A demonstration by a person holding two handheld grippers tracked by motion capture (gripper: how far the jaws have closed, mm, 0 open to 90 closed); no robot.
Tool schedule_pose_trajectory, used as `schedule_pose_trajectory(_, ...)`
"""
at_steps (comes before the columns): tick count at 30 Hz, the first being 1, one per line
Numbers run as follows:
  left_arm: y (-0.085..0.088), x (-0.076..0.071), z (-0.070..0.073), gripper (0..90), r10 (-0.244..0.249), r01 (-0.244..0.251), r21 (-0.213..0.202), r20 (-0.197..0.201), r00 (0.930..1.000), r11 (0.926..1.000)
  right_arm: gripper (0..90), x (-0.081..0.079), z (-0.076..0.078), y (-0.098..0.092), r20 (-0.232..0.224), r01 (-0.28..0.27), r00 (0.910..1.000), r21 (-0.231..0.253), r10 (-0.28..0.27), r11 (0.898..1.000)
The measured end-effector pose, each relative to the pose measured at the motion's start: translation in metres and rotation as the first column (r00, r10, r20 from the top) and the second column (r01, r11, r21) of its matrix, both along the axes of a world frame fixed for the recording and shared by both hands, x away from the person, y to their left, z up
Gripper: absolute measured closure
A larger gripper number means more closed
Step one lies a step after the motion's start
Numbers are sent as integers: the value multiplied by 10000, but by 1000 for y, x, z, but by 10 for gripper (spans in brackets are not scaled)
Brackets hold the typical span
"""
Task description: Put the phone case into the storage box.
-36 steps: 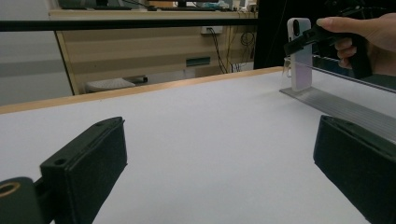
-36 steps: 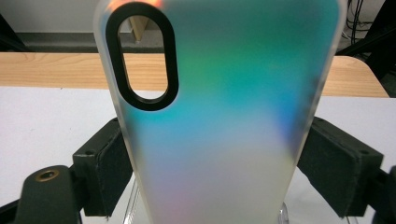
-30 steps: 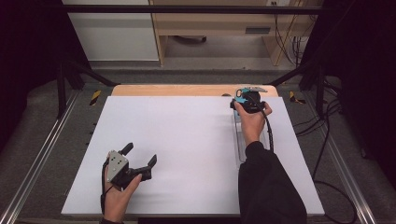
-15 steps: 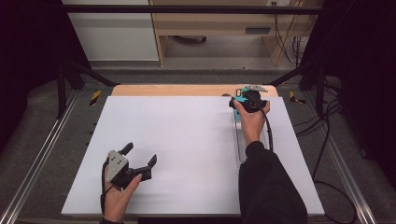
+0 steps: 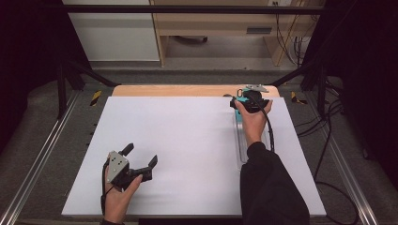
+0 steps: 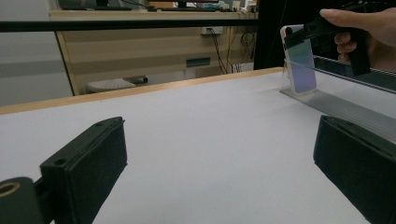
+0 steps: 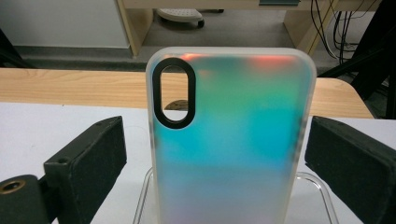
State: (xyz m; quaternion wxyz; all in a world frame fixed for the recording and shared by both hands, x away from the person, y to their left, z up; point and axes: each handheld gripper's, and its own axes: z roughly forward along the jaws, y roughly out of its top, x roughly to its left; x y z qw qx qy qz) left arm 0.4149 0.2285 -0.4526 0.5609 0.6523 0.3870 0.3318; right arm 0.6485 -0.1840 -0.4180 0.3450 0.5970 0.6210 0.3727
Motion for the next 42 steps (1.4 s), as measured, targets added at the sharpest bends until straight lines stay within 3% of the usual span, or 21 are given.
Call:
schedule_pose_trajectory(15, 0, 0, 0, 22, 7, -7, -17, 5, 10000, 10000, 58, -2, 4, 0, 274, 19, 9996, -82, -17, 10000)
schedule_pose_trajectory(42, 0, 0, 0, 22, -9, 9, -22, 13, 10000, 10000, 56, -12, 16, 2, 371, -144, 9992, -205, 152, 9997)
